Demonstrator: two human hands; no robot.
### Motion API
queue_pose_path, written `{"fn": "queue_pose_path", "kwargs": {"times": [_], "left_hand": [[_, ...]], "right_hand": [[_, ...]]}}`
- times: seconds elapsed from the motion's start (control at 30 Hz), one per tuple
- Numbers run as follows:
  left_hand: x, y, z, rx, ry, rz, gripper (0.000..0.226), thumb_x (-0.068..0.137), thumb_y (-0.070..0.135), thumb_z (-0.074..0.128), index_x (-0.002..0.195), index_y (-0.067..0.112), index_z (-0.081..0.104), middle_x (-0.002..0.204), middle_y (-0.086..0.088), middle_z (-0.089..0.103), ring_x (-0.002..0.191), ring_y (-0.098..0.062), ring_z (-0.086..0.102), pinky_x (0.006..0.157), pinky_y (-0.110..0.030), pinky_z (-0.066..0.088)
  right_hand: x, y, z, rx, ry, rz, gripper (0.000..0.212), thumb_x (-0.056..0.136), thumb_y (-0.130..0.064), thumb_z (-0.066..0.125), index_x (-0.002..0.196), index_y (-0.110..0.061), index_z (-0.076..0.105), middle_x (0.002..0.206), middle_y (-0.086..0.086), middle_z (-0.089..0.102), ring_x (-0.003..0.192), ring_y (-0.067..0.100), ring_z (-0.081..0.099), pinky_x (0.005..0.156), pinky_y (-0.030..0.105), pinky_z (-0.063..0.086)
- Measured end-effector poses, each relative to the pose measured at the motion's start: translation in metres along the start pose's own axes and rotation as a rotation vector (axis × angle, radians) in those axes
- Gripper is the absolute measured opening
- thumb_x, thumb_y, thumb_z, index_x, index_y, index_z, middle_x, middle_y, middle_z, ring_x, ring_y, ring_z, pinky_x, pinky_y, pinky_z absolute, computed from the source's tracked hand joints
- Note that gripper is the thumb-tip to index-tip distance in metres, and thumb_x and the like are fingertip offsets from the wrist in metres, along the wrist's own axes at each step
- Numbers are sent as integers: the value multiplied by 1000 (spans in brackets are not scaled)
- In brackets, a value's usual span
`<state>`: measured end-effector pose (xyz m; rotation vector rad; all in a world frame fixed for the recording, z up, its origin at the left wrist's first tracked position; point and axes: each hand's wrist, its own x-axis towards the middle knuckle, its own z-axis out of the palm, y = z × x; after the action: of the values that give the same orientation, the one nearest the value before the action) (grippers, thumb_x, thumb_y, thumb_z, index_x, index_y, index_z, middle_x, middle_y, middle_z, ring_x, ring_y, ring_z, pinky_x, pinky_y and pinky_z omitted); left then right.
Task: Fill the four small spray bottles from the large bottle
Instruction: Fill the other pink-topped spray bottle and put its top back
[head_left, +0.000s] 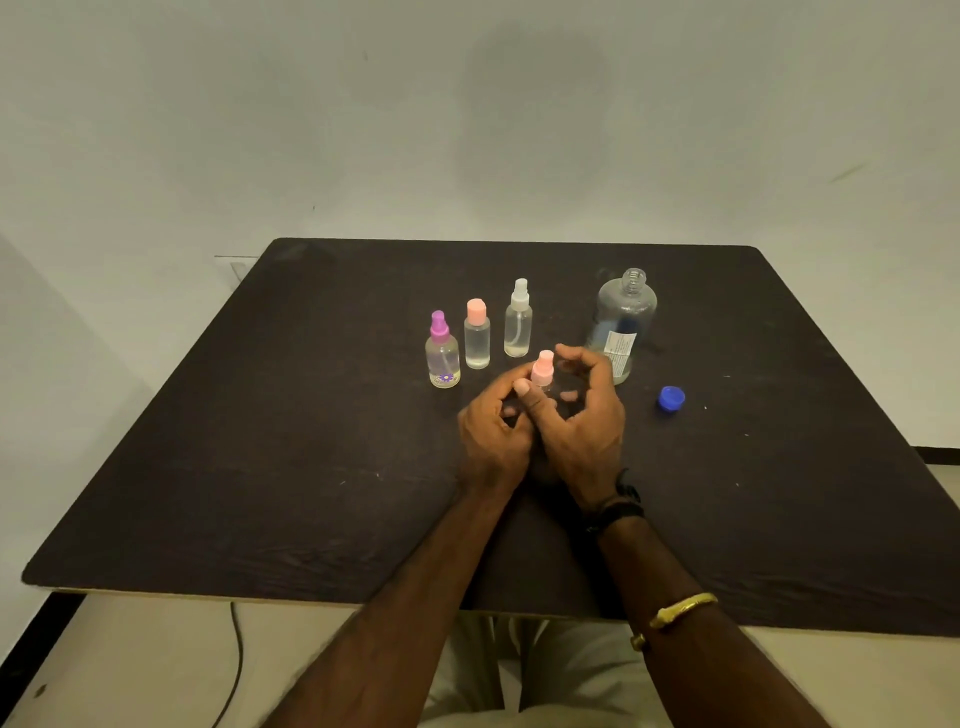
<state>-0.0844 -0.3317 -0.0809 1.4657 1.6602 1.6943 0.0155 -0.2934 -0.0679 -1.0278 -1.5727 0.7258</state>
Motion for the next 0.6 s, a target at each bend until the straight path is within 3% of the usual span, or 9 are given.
{"fn": "queue_pose_path", "kwargs": {"times": [0.13, 0.23, 0.37, 0.5, 0.6], "left_hand": [[1, -3, -1, 31, 10, 6, 41, 93, 4, 68, 132, 17, 63, 115, 21, 64, 102, 14, 63, 87, -9, 51], [0, -5, -1, 29, 5, -6, 41, 92, 6, 69, 133, 13, 63, 120, 14, 66, 106, 12, 63, 91, -14, 53], [-2, -3, 1, 31, 0, 11, 43, 95, 5, 66, 133, 25, 59, 116, 24, 63, 104, 11, 64, 88, -12, 52], [0, -9, -1, 55, 14, -13, 43, 92, 10, 70, 134, 13, 62, 123, 7, 68, 106, 14, 61, 93, -11, 49], [-1, -7, 0, 58, 10, -16, 42, 92, 9, 70, 133, 13, 63, 120, 13, 66, 105, 16, 60, 91, -10, 50]], "right_hand": [[0, -1, -1, -60, 15, -90, 25, 95, -30, 69, 115, -15, 66, 131, -2, 60, 120, 7, 56, 94, 33, 52], [-1, 0, 0, -66, 0, -131, 29, 99, -29, 61, 124, -15, 67, 135, -1, 58, 126, 10, 54, 103, 39, 49], [-1, -1, 0, -20, -27, -68, 37, 91, -28, 74, 122, -15, 59, 135, -4, 58, 122, 11, 57, 90, 33, 55], [-1, -1, 0, -62, -26, -150, 27, 100, -19, 61, 125, -9, 65, 136, 3, 59, 128, 11, 54, 105, 33, 47], [-1, -1, 1, -63, -53, -146, 37, 96, -22, 63, 131, -11, 61, 137, 2, 58, 129, 10, 53, 105, 28, 46]]}}
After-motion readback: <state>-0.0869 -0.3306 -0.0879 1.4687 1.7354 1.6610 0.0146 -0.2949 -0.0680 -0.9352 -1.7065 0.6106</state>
